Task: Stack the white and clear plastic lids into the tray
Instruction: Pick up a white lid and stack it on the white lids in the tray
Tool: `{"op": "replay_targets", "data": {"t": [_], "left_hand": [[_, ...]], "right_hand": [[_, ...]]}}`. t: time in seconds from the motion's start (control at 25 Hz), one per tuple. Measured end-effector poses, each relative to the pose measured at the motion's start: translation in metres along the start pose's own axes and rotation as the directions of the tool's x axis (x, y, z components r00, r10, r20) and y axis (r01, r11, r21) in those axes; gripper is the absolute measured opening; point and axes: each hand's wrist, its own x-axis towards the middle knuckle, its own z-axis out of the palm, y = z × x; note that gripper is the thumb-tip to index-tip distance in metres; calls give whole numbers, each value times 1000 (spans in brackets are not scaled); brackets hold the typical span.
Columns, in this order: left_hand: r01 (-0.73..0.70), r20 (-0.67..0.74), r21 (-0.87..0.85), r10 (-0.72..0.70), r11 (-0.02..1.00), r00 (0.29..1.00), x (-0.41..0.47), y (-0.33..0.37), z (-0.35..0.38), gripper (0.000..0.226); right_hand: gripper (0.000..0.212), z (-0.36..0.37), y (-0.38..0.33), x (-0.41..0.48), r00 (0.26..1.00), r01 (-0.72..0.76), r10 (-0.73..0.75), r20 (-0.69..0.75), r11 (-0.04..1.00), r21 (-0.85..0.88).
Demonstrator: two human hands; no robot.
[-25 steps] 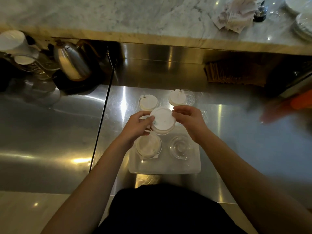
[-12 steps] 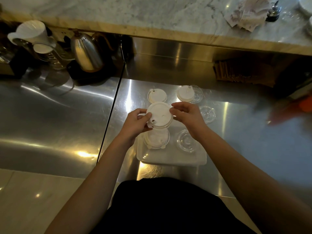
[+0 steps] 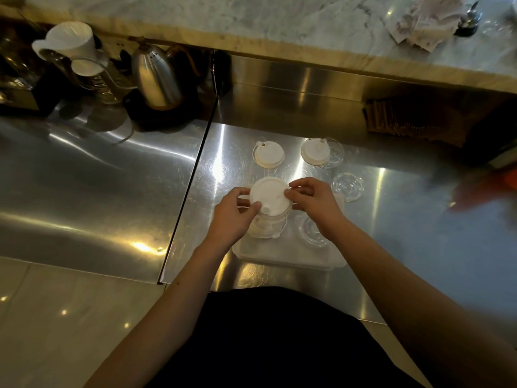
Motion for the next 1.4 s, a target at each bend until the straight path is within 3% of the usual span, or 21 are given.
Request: {"op": "replay_targets", "data": {"t": [0.4,0.84,1.4], "left_hand": [[30,-174,111,-10,993,985,-30,-23,31,41],[58,-174,234,-17,971,985,-27,-20,37,37],[58,-174,237,-16,970,985,-30,-19,37,47]], "right_hand": [[27,2,25,3,1000,-26,28,9,990,-139],[28,9,32,13,999,-11,22,43,971,-239],[24,9,36,18,998,10,9,69,964,-267]]}}
